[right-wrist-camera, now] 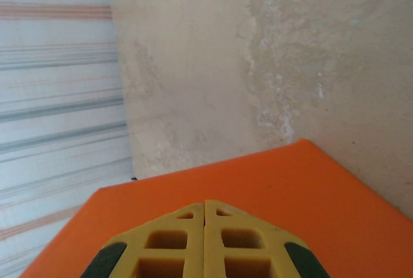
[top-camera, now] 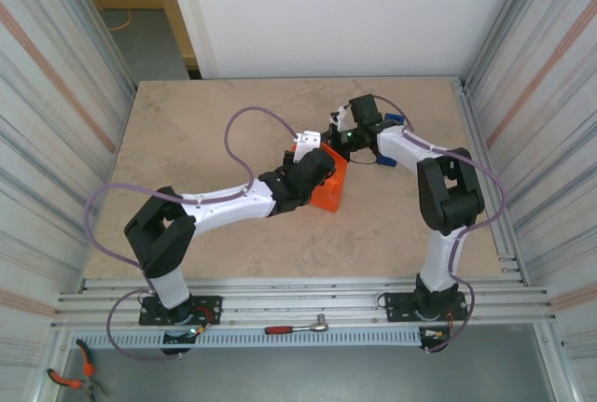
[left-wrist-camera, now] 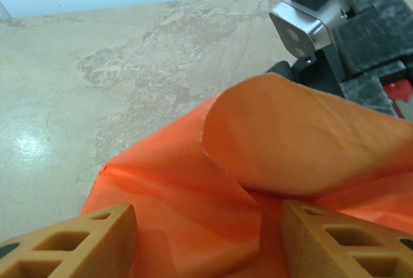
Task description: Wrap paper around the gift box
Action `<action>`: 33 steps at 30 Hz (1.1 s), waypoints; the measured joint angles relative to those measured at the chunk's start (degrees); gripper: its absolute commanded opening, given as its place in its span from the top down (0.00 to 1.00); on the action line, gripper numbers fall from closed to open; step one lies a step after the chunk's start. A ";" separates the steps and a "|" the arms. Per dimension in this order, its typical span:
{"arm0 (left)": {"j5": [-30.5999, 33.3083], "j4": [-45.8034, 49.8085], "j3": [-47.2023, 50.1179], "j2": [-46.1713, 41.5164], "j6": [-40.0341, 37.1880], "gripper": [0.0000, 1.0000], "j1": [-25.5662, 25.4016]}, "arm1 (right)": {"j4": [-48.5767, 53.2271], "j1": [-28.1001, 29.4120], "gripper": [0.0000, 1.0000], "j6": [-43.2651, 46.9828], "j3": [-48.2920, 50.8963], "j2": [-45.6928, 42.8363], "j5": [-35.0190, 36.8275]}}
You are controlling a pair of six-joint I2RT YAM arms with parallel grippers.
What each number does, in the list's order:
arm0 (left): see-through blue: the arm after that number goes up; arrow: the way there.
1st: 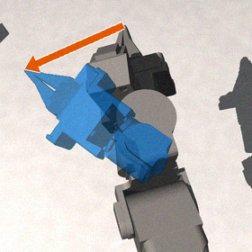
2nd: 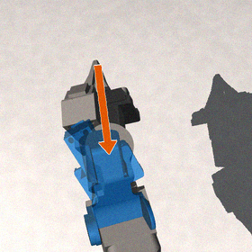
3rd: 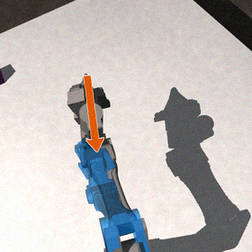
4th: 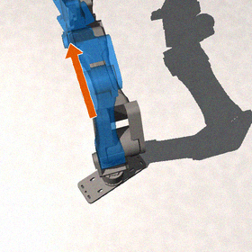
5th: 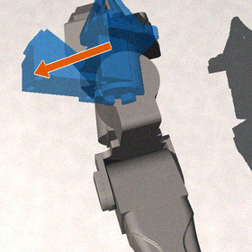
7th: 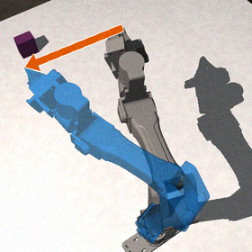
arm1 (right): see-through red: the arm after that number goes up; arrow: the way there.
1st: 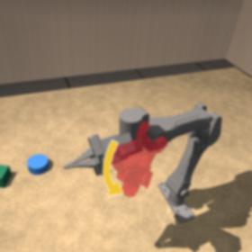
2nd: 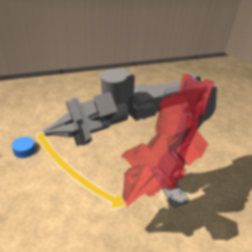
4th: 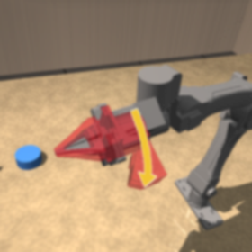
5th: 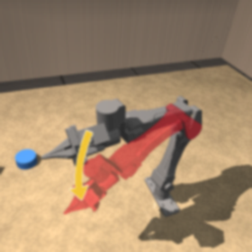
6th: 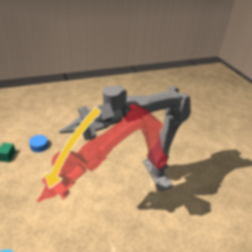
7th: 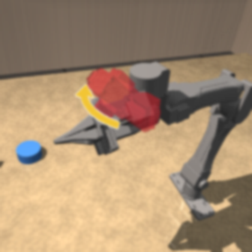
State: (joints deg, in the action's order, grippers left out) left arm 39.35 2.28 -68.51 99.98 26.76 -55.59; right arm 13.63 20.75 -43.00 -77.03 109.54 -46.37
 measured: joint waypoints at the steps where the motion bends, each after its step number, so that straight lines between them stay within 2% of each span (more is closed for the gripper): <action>1: 0.02 0.02 0.00 0.00 0.00 0.39 0.00 | -0.11 -0.04 1.00 0.00 0.50 -0.55 0.09; 14: 0.22 0.00 0.00 0.11 0.02 0.39 0.00 | 0.02 -0.20 1.00 -0.02 3.69 -9.44 0.55; 22: 0.42 0.44 0.02 0.11 -0.20 0.39 -0.11 | -1.75 -0.39 1.00 -0.04 6.84 -11.39 1.95; 33: 0.83 -0.26 0.44 0.09 -0.02 0.40 -0.15 | 1.92 -1.70 1.00 -0.02 10.97 -17.55 6.60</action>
State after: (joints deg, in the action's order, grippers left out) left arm 40.18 2.02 -68.07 100.07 26.74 -55.75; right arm 15.55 19.05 -43.03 -66.06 91.98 -39.77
